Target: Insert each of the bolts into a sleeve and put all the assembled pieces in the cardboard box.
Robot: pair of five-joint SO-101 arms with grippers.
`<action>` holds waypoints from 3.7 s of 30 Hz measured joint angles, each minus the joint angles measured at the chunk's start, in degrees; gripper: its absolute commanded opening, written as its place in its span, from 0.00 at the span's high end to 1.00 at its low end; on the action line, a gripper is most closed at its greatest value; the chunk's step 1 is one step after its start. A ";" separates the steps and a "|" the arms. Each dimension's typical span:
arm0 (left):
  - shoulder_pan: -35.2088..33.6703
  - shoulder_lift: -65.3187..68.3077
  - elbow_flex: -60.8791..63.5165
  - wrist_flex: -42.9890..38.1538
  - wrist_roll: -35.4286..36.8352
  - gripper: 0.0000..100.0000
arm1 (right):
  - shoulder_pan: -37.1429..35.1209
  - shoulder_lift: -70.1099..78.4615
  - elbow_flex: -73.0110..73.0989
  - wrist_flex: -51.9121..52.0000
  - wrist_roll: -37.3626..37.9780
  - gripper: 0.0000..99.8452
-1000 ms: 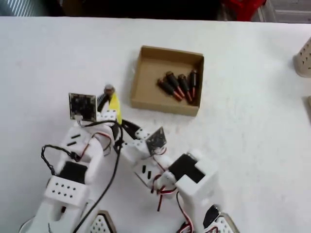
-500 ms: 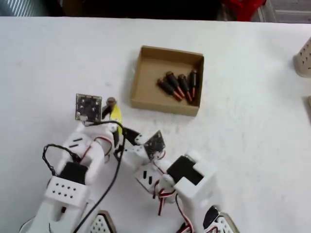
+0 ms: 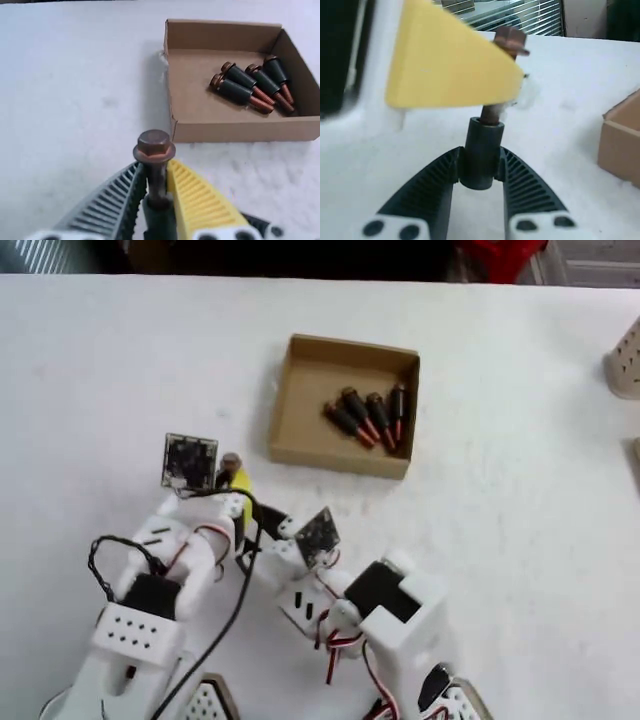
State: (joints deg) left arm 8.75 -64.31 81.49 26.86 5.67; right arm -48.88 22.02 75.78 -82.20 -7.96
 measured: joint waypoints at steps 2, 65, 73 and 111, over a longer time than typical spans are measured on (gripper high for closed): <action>0.00 0.09 0.62 1.58 0.00 0.79 | 0.35 -0.97 0.00 0.09 0.00 0.98; -6.95 -0.70 -21.98 19.78 10.73 0.97 | 2.02 -3.69 0.09 0.70 0.00 0.98; -7.03 -0.70 -23.65 31.91 10.73 0.98 | 2.02 -3.69 0.79 0.70 0.00 0.98; -12.13 -39.74 15.56 34.11 -4.92 0.98 | 31.03 -61.45 -5.98 83.08 0.00 0.98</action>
State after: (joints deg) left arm -3.38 -104.04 97.05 60.97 0.75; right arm -17.85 -39.43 69.80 0.88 -7.96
